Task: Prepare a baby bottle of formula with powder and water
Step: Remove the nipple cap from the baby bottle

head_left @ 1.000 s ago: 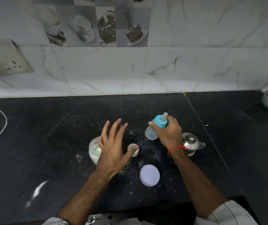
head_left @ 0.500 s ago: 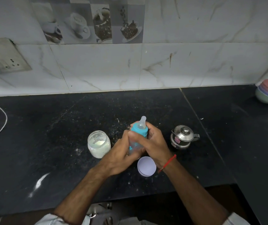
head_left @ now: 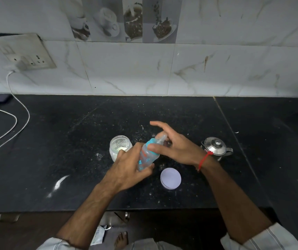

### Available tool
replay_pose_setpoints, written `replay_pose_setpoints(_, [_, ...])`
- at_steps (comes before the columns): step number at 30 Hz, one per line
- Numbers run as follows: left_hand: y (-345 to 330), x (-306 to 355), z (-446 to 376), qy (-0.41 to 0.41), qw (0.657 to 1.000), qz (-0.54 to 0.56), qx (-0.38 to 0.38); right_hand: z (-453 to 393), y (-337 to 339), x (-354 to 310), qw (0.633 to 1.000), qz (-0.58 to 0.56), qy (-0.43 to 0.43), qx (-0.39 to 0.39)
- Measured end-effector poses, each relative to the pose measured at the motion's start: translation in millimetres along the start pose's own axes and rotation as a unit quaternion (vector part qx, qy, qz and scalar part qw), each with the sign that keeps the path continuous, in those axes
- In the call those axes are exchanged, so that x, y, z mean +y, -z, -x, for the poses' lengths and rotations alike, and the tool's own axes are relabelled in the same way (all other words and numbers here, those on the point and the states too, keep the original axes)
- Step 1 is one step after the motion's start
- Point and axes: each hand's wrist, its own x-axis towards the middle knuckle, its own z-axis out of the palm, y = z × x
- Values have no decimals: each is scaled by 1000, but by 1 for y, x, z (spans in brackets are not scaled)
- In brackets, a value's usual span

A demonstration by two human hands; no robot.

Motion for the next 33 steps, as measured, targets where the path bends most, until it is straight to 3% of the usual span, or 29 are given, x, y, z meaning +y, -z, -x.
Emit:
replay_pose_setpoints(3, [1, 0, 0, 10, 999, -24, -22, -3, 2, -2, 991, 129, 28, 9])
replay_pose_setpoints(7, [2, -2, 0, 19, 999, -2, -34, 3, 11, -2, 994, 44, 80, -62])
replay_pose_setpoints(15, [3, -5, 1, 20, 999, -3, -41, 9, 14, 4, 993, -6, 78, -84])
replay_pose_setpoints(20, [3, -6, 1, 22, 999, -20, -34, -2, -1, 4, 984, 174, -6, 26])
replay_pose_setpoints(25, [4, -9, 2, 31, 998, -9, -46, 4, 8, 4, 989, 137, 52, -37])
replay_pose_setpoints(30, [5, -22, 5, 49, 999, 20, -2, 15, 12, 29, 997, 39, 27, 58])
replay_pose_setpoints(33, [4, -27, 3, 71, 996, 44, 17, 24, 3, 61, 991, 54, -12, 120])
